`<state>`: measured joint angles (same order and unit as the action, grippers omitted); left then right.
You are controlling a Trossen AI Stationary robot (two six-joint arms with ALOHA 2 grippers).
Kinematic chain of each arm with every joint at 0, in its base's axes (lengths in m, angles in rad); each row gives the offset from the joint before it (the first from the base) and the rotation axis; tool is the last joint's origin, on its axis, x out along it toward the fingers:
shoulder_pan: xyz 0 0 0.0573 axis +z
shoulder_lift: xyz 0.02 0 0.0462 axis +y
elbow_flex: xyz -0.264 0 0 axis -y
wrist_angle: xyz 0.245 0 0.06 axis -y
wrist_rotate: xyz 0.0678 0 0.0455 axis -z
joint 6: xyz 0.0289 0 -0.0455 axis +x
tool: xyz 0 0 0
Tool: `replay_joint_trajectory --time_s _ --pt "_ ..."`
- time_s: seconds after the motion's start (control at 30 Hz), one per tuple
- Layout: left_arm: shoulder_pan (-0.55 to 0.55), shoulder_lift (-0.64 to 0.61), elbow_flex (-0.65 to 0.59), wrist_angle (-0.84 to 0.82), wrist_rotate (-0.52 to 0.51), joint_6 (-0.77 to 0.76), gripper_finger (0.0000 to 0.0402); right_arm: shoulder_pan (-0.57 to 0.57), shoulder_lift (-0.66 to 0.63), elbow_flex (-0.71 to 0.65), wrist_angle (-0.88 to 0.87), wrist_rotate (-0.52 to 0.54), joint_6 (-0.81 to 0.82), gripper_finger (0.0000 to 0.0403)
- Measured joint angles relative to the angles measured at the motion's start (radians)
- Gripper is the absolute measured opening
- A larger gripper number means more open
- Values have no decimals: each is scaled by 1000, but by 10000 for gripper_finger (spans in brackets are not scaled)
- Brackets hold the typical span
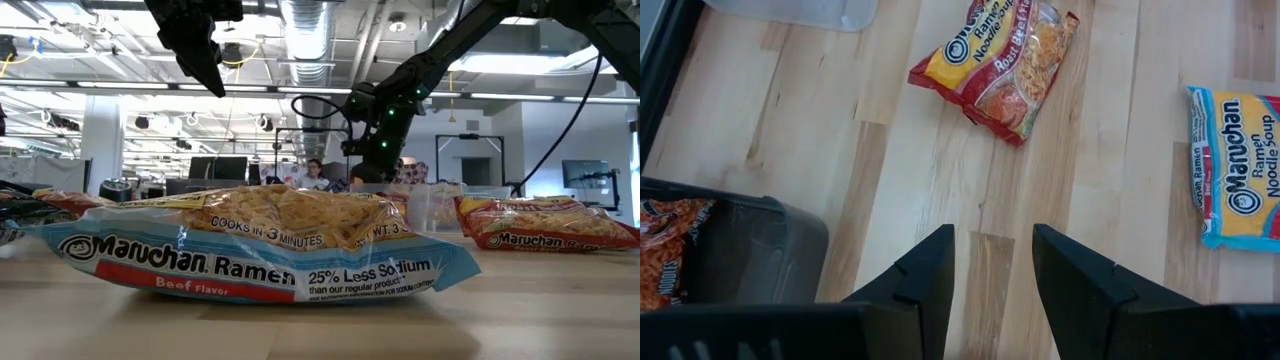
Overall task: Sort Maruchan noodles
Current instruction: Put the red noodle pack into the left transparent bin, then adjust the transparent bin on the table
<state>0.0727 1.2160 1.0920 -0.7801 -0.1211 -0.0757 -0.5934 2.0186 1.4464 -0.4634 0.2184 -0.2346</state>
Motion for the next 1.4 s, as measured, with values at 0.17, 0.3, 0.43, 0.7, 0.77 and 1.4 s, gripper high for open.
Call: replay_joint_trajectory --time_s 0.17,0.3,0.43,0.7,0.77,1.4 --pt "0 0 0 0 0 0 124 18 -2 0 5 -30 -1 107" --pt "0 0 0 0 0 0 124 54 -3 0 -2 -39 -10 107" --pt "0 0 0 0 0 0 124 77 -3 0 -18 -39 -8 107" --pt "0 0 0 0 0 0 124 81 -3 0 -33 -94 17 107" --pt "0 0 0 0 0 0 124 86 -3 0 -11 -105 25 107" --pt "0 0 0 0 0 0 124 130 -3 0 63 -171 27 107"
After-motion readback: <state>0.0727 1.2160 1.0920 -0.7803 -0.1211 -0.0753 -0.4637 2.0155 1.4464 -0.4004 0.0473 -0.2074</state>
